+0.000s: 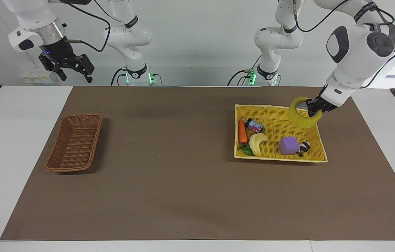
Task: Move tape to another basket
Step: 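Grasp the tape roll rim with the left gripper and lift it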
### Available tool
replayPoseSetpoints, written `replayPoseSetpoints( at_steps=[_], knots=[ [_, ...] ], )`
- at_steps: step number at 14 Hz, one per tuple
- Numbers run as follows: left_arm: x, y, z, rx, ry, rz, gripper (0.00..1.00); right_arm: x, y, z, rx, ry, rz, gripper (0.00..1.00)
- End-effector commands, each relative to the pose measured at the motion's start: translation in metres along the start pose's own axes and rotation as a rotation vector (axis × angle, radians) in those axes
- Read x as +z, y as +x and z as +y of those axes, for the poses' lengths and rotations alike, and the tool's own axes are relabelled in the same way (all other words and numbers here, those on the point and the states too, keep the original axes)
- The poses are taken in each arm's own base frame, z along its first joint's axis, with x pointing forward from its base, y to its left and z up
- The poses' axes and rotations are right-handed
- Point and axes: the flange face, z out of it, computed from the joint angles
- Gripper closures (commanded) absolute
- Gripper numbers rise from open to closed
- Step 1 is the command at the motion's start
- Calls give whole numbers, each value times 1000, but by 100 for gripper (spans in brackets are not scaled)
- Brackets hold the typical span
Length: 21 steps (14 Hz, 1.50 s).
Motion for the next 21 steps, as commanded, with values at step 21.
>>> replayPoseSetpoints(
  at_steps=[21],
  knots=[
    [-72, -73, 183, -97, -26, 105, 100, 8, -32, -139, -260, 235, -45, 0]
  ],
)
